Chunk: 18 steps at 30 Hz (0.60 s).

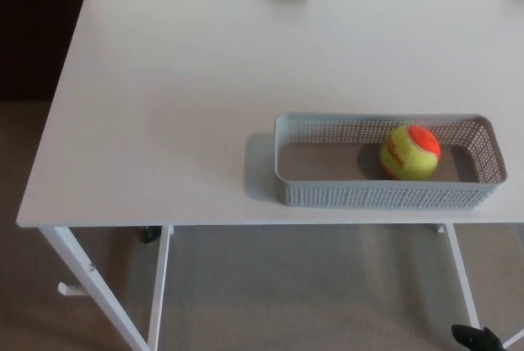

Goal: The robot walk towards a table in front and uses its left hand to pickup a tennis ball on the left side and put it in a container on the right hand side

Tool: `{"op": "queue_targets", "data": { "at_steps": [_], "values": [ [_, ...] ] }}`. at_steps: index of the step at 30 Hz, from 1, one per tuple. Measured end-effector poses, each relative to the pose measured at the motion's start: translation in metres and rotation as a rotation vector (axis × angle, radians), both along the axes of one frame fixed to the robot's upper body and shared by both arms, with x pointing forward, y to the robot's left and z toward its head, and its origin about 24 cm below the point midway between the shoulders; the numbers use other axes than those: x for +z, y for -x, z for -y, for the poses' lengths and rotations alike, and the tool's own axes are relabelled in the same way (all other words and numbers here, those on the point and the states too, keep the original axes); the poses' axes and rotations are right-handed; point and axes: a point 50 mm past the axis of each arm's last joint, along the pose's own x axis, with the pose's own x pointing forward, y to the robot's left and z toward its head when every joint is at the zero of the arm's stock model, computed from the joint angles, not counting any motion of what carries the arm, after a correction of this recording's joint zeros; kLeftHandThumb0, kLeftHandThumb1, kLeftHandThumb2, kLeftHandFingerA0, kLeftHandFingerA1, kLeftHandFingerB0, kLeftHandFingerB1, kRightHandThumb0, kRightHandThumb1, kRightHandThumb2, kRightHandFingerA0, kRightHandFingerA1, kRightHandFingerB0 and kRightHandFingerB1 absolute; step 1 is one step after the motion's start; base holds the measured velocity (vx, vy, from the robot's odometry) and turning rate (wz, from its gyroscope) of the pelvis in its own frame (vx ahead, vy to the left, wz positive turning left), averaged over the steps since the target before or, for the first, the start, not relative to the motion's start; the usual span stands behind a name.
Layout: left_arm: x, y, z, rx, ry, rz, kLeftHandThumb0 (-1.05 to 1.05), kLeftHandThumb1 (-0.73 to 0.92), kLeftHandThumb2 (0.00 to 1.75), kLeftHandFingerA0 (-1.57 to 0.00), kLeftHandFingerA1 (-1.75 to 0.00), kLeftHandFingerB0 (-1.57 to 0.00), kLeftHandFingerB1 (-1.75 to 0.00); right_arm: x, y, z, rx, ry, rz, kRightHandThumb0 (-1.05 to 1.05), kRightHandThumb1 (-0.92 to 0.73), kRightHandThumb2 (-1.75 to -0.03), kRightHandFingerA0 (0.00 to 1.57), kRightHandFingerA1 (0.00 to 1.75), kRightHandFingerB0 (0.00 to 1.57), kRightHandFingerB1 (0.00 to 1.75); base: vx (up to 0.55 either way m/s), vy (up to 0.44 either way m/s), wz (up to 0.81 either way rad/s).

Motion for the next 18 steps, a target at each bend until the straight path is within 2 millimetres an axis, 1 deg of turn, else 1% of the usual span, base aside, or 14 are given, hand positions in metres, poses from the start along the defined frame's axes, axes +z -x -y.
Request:
{"op": "queue_targets", "data": {
  "at_steps": [1,2,3,4,5,6,10,11,12,13,14,15,16,18],
  "values": [
    [-0.003,0.000,-0.001,-0.002,-0.013,-0.008,-0.74,0.87,0.68,-0.21,-0.37,-0.11,-0.24,0.000,0.000,0.001,-0.006,-0.002,0.003,-0.45,-0.91,-0.74,0.07,0.55,0.03,0.37,0.00,0.000,0.00],
    [-0.004,0.000,-0.001,-0.003,-0.020,-0.010,-0.73,0.86,0.67,-0.20,-0.36,-0.12,-0.24,0.001,0.000,0.002,-0.009,-0.003,0.005,-0.45,-0.91,-0.75,0.07,0.55,0.05,0.33,0.00,0.000,0.00],
    [-0.007,-0.001,-0.002,-0.003,-0.035,-0.013,-0.36,0.52,1.08,0.00,-0.50,0.00,-0.49,0.001,0.000,0.004,-0.015,-0.005,0.012,-0.44,-0.90,-0.74,0.07,0.55,0.06,0.34,0.00,0.000,0.00],
    [-0.009,-0.002,-0.002,-0.003,-0.044,-0.012,-0.36,0.52,1.08,-0.01,-0.50,0.00,-0.49,0.002,-0.001,0.005,-0.018,-0.006,0.015,-0.26,-0.80,-1.27,0.12,0.59,0.06,0.55,0.00,0.000,0.00],
    [-0.011,-0.003,-0.003,-0.004,-0.056,-0.009,-0.36,0.52,1.08,-0.01,-0.50,0.00,-0.49,0.002,-0.001,0.006,-0.024,-0.010,0.018,-0.26,-0.80,-1.27,0.12,0.59,0.06,0.55,0.00,0.000,0.00],
    [-0.012,-0.004,-0.003,-0.005,-0.065,-0.005,-0.73,0.86,0.67,-0.19,-0.37,-0.13,-0.25,0.002,-0.001,0.007,-0.029,-0.012,0.018,-0.25,-0.81,-1.28,0.12,0.59,0.06,0.55,0.00,0.000,0.00],
    [-0.014,-0.007,-0.008,-0.016,-0.114,0.016,-0.73,0.86,0.67,-0.20,-0.37,-0.12,-0.24,0.001,0.000,0.011,-0.046,-0.015,0.017,-0.25,-0.81,-1.28,0.13,0.60,0.08,0.56,0.00,0.000,0.00],
    [-0.014,-0.007,-0.009,-0.017,-0.122,0.018,-0.73,0.86,0.67,-0.19,-0.37,-0.12,-0.24,0.000,0.001,0.012,-0.047,-0.016,0.016,-0.42,-0.85,-0.83,0.06,0.56,0.07,0.41,0.00,0.000,0.00],
    [-0.015,-0.006,-0.009,-0.018,-0.128,0.022,-0.72,0.86,0.67,-0.21,-0.38,-0.12,-0.24,0.000,0.002,0.012,-0.047,-0.017,0.015,-0.41,-0.81,-0.90,0.05,0.55,0.04,0.40,0.00,0.000,0.00],
    [-0.016,-0.004,-0.009,-0.019,-0.133,0.025,-0.72,0.86,0.67,-0.21,-0.38,-0.12,-0.24,-0.001,0.003,0.012,-0.047,-0.018,0.013,-0.41,-0.81,-0.90,0.05,0.55,0.04,0.40,0.00,0.000,0.00],
    [-0.016,-0.003,-0.008,-0.020,-0.137,0.027,-0.71,0.86,0.68,-0.21,-0.38,-0.12,-0.24,-0.002,0.006,0.012,-0.047,-0.019,0.008,-0.35,-0.88,-0.75,0.07,0.55,0.06,0.33,0.00,0.000,0.00],
    [-0.017,-0.001,-0.008,-0.022,-0.140,0.028,-0.71,0.86,0.68,-0.21,-0.38,-0.12,-0.24,-0.003,0.008,0.013,-0.048,-0.019,0.002,-0.35,-0.88,-0.75,0.07,0.55,0.06,0.33,0.00,0.000,0.00],
    [-0.017,0.000,-0.008,-0.024,-0.143,0.029,-0.70,0.86,0.67,-0.21,-0.36,-0.12,-0.25,-0.004,0.010,0.013,-0.049,-0.020,-0.002,-0.41,-0.84,-0.84,0.04,0.53,0.07,0.37,0.00,0.000,0.00],
    [-0.018,0.003,-0.009,-0.028,-0.150,0.031,-0.70,0.86,0.67,-0.21,-0.36,-0.12,-0.25,-0.005,0.013,0.013,-0.050,-0.023,-0.010,-0.41,-0.84,-0.84,0.04,0.53,0.07,0.37,0.00,0.000,0.00]
  ]
}}
